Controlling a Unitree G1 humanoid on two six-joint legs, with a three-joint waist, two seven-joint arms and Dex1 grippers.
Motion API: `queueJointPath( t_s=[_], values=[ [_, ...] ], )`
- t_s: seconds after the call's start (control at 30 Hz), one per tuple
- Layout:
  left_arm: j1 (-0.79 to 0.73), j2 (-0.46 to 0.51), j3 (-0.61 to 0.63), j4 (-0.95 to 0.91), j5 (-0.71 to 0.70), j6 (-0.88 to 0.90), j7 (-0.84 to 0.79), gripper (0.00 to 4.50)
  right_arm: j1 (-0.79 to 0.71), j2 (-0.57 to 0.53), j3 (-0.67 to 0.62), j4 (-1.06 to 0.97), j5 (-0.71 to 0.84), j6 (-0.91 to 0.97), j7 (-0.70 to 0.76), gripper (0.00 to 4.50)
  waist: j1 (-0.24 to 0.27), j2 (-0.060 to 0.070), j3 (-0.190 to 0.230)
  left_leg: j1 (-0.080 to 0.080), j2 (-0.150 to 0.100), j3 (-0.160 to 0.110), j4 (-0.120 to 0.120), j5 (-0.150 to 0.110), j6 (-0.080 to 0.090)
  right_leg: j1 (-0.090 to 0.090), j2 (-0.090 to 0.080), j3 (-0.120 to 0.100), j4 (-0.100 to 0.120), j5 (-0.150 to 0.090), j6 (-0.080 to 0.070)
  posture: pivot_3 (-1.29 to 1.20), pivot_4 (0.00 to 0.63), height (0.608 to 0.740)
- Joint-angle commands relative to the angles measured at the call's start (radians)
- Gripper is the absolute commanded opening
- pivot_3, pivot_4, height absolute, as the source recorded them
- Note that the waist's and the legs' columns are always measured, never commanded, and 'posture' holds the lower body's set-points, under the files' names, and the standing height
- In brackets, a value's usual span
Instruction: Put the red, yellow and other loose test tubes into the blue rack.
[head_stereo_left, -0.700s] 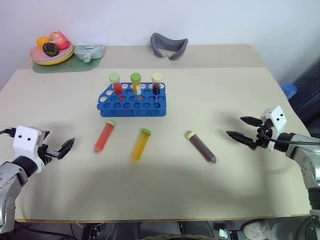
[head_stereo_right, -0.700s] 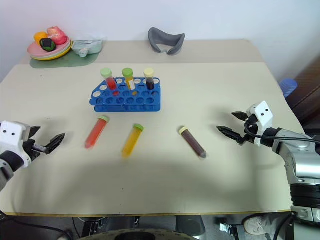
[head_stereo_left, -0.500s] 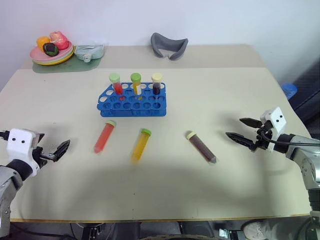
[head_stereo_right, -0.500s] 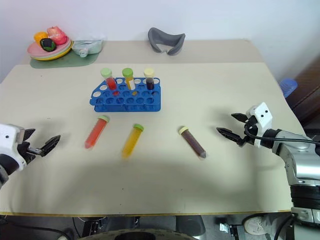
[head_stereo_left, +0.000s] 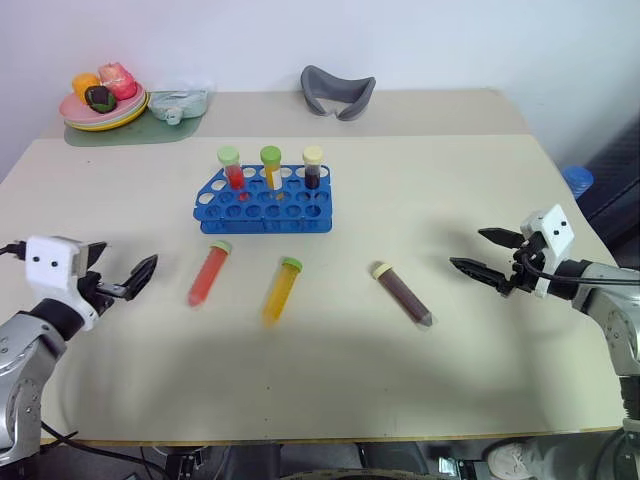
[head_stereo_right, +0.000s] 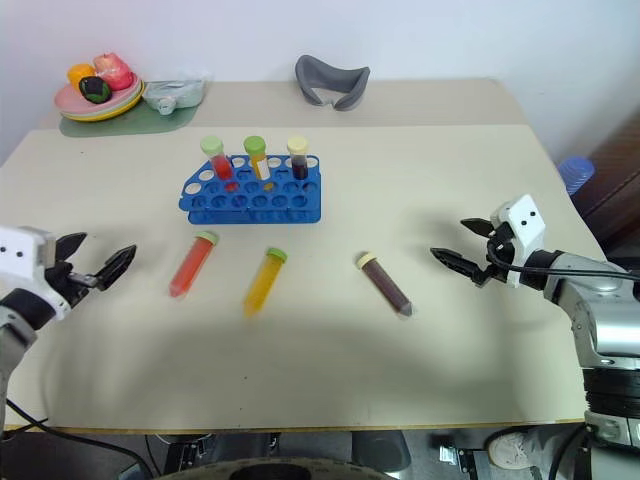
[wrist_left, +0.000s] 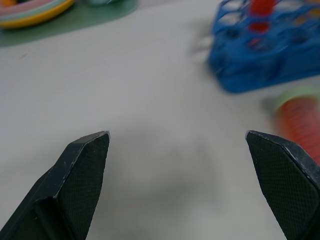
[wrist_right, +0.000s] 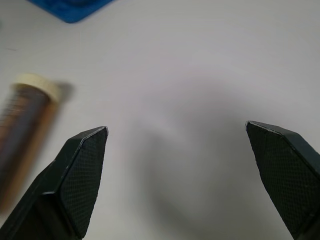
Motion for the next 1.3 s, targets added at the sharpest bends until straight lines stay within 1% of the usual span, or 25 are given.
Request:
queueJointPath(
  t_s=[0.03,0.17,0.23,0.3,0.37,0.47,0.53,0.63,0.83,0.93,1.0,1.13,1.3],
  values=[
    [-0.056,0.007,-0.065,-0.055,-0.050,-0.029,-0.072,4.45,-0.020,-0.035,-0.065,-0.250,0.169,0.220,-0.057,4.50,0.001,0.000,0.000,0.000,0.000,0.000,0.000,0.000,0.000,0.000,0.000,0.000,0.000,0.000,0.000,0.00,0.150,0.740],
    [-0.118,0.034,-0.146,-0.069,-0.070,-0.028,-0.149,4.45,-0.018,-0.058,-0.021,-0.464,0.256,0.406,-0.148,4.50,0.001,0.000,0.000,0.000,0.000,0.000,0.000,0.000,0.000,0.000,0.000,0.000,-0.001,0.000,0.000,0.00,0.150,0.740],
    [-0.134,0.066,-0.235,-0.094,-0.049,-0.054,-0.230,4.45,-0.076,-0.041,0.024,-0.547,0.321,0.542,-0.234,4.50,0.000,0.000,0.000,0.000,0.000,0.000,0.000,0.000,0.001,0.000,0.000,0.000,-0.001,0.000,0.000,0.00,0.150,0.740],
    [-0.134,0.090,-0.283,-0.099,-0.034,-0.084,-0.289,4.45,-0.138,-0.018,0.066,-0.592,0.362,0.655,-0.315,4.50,-0.004,0.000,0.000,0.000,0.000,0.000,0.000,0.000,0.001,0.000,0.000,0.000,-0.001,0.000,0.000,0.00,0.150,0.740],
    [-0.146,0.093,-0.350,-0.102,-0.027,-0.117,-0.343,4.45,-0.220,0.054,0.131,-0.606,0.354,0.796,-0.435,4.50,-0.003,0.000,0.000,0.000,0.000,0.000,0.000,0.000,0.000,0.000,0.000,0.000,0.000,0.000,0.000,0.00,0.150,0.740],
    [-0.155,0.093,-0.409,-0.103,-0.023,-0.141,-0.391,4.45,-0.308,0.156,0.166,-0.610,0.314,0.993,-0.578,4.50,0.001,0.000,0.000,-0.001,0.000,0.000,0.000,0.000,0.001,-0.001,0.001,0.000,-0.001,0.000,0.000,0.00,0.150,0.740],
    [-0.174,0.084,-0.446,-0.093,-0.021,-0.153,-0.412,4.45,-0.351,0.183,0.192,-0.596,0.300,1.065,-0.654,4.50,0.003,0.000,0.000,-0.003,0.000,0.000,0.000,0.000,0.001,-0.003,0.001,0.000,-0.001,0.000,0.000,0.00,0.150,0.740],
    [-0.183,0.070,-0.489,-0.081,-0.009,-0.174,-0.436,4.45,-0.379,0.143,0.256,-0.592,0.334,1.073,-0.707,4.50,0.004,0.000,0.000,-0.004,0.000,0.000,0.000,0.000,0.001,-0.004,0.000,0.000,-0.001,0.000,0.000,0.00,0.150,0.740],
    [-0.180,0.055,-0.593,-0.088,0.046,-0.228,-0.474,4.45,-0.403,0.119,0.285,-0.501,0.437,1.073,-0.831,4.50,-0.002,0.000,0.000,-0.004,0.000,0.000,0.000,-0.001,0.001,-0.004,0.000,0.000,-0.001,0.000,0.000,0.00,0.150,0.740],
    [-0.169,0.046,-0.623,-0.091,0.073,-0.254,-0.471,4.45,-0.396,0.128,0.287,-0.461,0.505,1.073,-0.906,4.50,-0.001,0.000,0.000,-0.004,0.000,0.000,0.000,-0.001,0.001,-0.004,0.000,0.000,-0.001,0.000,0.000,0.00,0.150,0.740],
    [-0.162,0.040,-0.631,-0.096,0.079,-0.260,-0.465,4.45,-0.391,0.133,0.289,-0.442,0.549,1.073,-0.958,4.50,0.000,0.000,0.000,-0.004,0.000,0.000,0.000,-0.001,0.001,-0.004,0.000,0.000,-0.001,0.000,0.000,0.00,0.150,0.740],
    [-0.149,0.031,-0.641,-0.108,0.092,-0.270,-0.449,4.45,-0.378,0.136,0.317,-0.417,0.591,1.073,-1.046,4.50,0.000,0.000,0.000,-0.004,0.000,0.000,0.000,-0.001,0.002,-0.004,0.000,0.000,-0.001,0.000,0.000,0.00,0.150,0.740],
    [-0.129,0.027,-0.630,-0.114,0.104,-0.273,-0.428,4.45,-0.375,0.136,0.334,-0.372,0.639,1.073,-1.112,4.50,0.000,0.000,0.000,-0.004,0.000,0.000,0.000,-0.001,0.002,-0.004,0.000,0.000,-0.001,0.000,0.000,0.00,0.150,0.740]
  ],
)
